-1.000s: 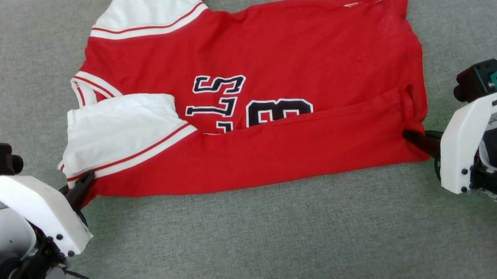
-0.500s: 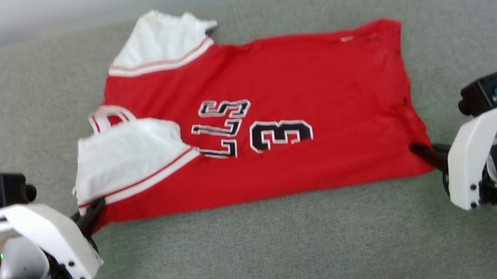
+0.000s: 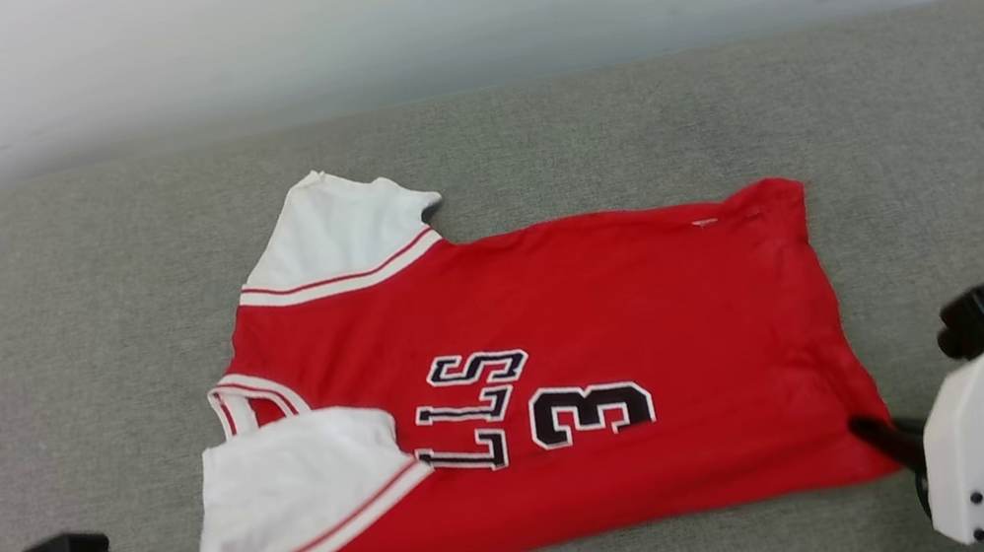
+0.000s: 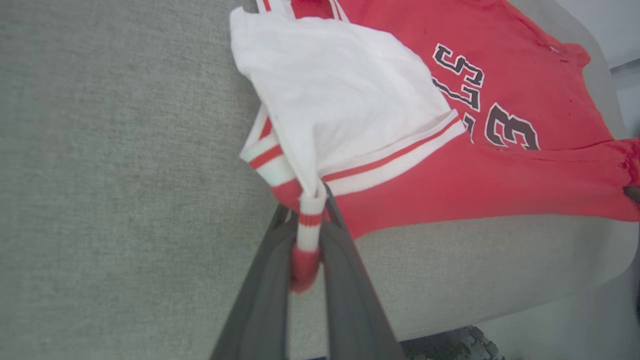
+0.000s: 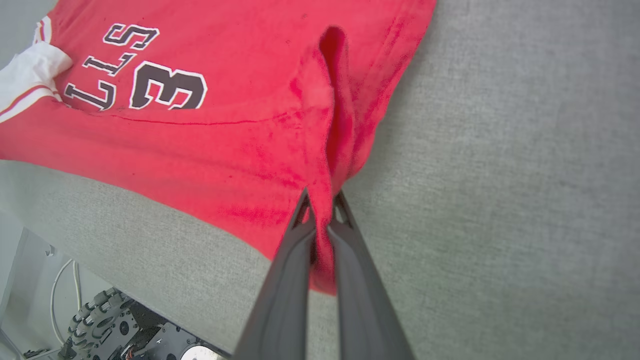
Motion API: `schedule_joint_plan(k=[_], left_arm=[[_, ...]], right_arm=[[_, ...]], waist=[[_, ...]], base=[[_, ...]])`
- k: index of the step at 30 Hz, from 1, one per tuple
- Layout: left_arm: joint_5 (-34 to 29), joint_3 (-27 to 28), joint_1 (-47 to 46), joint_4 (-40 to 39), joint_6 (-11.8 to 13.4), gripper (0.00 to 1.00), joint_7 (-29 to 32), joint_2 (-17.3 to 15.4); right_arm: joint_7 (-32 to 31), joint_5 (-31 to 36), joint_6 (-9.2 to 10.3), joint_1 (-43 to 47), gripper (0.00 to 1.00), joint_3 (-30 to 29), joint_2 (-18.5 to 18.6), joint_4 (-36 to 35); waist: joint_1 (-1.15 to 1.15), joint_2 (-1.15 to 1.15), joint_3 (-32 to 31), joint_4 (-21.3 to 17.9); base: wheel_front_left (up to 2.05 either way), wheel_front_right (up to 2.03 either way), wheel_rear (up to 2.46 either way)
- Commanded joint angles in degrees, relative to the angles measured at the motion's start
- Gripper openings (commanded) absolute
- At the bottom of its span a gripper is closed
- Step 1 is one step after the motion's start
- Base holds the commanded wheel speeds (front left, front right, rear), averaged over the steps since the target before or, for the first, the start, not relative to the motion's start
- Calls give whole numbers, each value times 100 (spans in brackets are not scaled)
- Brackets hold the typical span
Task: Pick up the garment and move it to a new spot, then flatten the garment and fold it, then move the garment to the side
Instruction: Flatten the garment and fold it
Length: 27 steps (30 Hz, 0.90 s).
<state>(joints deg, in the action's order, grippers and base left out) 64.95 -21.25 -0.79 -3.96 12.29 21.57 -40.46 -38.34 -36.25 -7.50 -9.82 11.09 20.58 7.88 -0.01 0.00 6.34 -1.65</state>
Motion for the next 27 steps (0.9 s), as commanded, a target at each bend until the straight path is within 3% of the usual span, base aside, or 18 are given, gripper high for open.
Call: schedule_joint_plan(k=[1, 5, 6, 7, 8, 9, 16, 27], left_arm=[[88, -21, 245, 28, 28, 0, 1, 58], [182, -81, 328, 217, -96, 0, -103, 247], [207, -95, 292, 304, -127, 13, -130, 324], [204, -121, 240, 378, -177, 48, -167, 374], [151, -109, 143, 452, -208, 100, -237, 413], [116, -113, 65, 533, -253, 100, -296, 456], [-246, -98, -222, 751, -348, 100, -729, 493], [-1098, 85, -766, 573, 81, 100, -1654, 508]], right_arm=[[-91, 71, 2, 301, 0, -164, -56, -68], [-200, 193, 2, 698, 0, -433, -213, -42], [-216, 215, 3, 771, 0, -467, -270, -19], [-190, 187, 2, 827, 0, -503, -340, -8], [-133, 189, 2, 860, 40, -531, -376, -8], [-90, 209, 2, 895, 100, -544, -402, 2], [743, 396, 2, 934, 100, -561, -458, -345], [2615, 1142, 2, 698, 100, -993, -869, -516]], waist=[[1, 0, -15, 44], [1, 0, 22, 92], [1, 0, 33, 97], [1, 0, 42, 103], [1, 0, 54, 109], [1, 0, 59, 115], [1, 0, -35, 45], [1, 0, -178, -291]], base=[[0, 0, 0], [0, 0, 0], [0, 0, 0], [0, 0, 0], [0, 0, 0], [0, 0, 0], [0, 0, 0], [0, 0, 0]])
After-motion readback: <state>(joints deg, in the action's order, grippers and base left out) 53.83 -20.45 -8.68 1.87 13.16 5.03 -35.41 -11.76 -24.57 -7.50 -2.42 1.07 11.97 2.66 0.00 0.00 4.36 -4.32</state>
